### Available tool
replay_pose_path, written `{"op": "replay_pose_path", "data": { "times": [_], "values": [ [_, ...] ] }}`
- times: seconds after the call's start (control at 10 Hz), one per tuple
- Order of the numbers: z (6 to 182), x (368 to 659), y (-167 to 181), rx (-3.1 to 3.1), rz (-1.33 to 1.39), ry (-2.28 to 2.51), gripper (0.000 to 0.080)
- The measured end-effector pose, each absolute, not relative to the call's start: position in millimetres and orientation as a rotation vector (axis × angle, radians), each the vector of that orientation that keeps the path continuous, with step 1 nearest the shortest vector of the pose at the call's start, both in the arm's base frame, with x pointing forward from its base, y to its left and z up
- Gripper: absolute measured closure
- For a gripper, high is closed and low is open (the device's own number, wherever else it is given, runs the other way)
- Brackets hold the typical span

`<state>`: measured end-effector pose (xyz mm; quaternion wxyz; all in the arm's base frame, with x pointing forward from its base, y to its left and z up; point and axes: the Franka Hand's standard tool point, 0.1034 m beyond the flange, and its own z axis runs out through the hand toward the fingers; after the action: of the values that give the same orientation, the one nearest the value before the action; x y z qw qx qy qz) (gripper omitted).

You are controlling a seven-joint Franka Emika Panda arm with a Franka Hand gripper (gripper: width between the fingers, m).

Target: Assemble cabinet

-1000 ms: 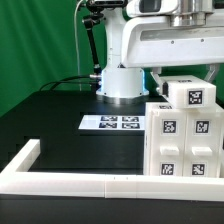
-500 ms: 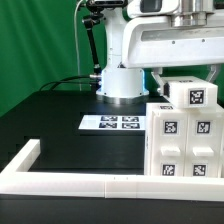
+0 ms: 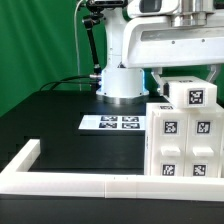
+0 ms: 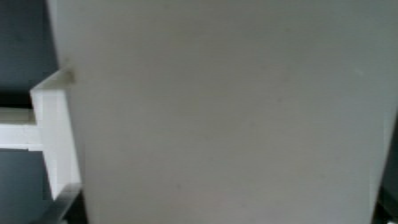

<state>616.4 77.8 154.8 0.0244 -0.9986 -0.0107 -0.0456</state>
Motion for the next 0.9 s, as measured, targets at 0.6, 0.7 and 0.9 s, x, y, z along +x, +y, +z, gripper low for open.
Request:
{"op": "replay_pose_path", "data": {
  "times": [0.6, 0.7, 0.9],
  "values": [
    [153.1, 616, 89, -2.895, -0.134, 0.897, 0.0253],
    [152.9, 615, 92, -2.814, -0.115, 1.087, 0.0253],
    [153.0, 617, 94, -2.738, -0.111, 1.23, 0.0253]
  ]
}}
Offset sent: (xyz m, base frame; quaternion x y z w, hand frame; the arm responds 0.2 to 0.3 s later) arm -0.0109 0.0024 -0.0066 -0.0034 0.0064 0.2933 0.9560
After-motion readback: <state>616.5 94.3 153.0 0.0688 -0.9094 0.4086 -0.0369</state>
